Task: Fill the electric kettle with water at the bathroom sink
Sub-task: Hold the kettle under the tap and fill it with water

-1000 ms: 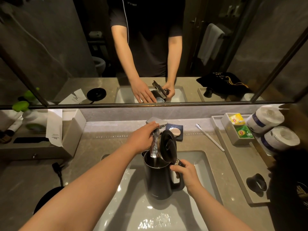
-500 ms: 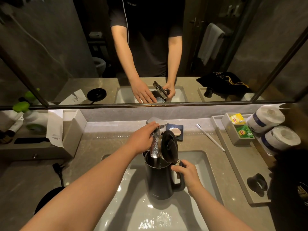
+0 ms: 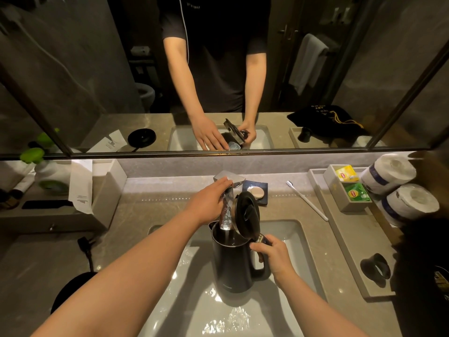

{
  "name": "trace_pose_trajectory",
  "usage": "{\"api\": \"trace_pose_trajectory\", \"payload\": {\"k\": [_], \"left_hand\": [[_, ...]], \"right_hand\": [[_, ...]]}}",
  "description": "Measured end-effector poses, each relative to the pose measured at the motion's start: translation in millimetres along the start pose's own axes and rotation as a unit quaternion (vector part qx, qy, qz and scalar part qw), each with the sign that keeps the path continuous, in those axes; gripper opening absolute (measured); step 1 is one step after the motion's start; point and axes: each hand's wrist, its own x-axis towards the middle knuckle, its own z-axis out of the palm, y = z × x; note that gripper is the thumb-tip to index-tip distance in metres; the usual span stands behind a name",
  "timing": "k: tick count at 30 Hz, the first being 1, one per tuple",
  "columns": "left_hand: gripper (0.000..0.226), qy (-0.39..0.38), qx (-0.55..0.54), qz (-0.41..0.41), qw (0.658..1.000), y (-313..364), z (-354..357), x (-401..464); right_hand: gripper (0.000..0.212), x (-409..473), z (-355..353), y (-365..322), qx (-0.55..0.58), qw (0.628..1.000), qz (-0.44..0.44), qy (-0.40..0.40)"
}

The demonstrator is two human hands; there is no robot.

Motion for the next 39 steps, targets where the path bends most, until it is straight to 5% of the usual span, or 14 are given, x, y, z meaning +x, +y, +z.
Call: {"api": "trace_pose_trajectory", "payload": {"k": [39], "left_hand": [[0.064, -0.001, 0.006, 0.004, 1.0, -2.8, 2.6, -1.0]], "right_hand": [[0.018, -6.2, 4.1, -2.7, 0.039, 0.999, -0.003, -0.006]]}}
